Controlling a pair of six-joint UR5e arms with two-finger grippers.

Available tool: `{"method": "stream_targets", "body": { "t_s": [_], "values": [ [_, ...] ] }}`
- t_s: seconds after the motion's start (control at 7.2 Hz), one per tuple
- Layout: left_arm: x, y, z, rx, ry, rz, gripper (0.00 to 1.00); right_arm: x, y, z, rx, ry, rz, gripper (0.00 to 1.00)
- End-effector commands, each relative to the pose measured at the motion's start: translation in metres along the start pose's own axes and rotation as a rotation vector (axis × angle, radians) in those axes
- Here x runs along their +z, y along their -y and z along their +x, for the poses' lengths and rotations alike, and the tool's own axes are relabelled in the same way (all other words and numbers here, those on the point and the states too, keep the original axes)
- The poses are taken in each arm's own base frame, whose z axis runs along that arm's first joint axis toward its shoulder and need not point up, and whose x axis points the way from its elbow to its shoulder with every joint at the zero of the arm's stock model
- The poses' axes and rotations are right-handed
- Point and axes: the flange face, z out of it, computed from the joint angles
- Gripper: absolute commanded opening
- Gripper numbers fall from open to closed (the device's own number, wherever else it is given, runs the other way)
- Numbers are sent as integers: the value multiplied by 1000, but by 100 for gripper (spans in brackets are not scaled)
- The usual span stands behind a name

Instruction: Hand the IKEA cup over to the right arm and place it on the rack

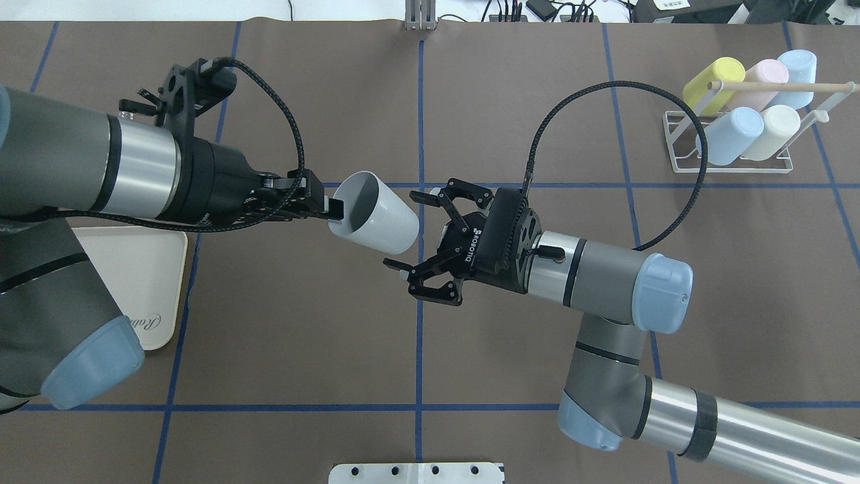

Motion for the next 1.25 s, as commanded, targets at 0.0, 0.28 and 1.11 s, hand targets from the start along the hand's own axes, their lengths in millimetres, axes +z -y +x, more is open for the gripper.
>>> {"method": "stream_targets", "body": {
  "t_s": [0.0,0.28,1.11],
  "values": [
    [5,-2,-1,0,3,-8,0,0,3,-2,-2,3,7,99],
    [9,-1,-4,-2,11,-10,0,0,6,-6,1,10,13,99],
    [16,-6,-5,-2,14,-25,0,-2,11,-10,2,18,24,78]
  ]
}}
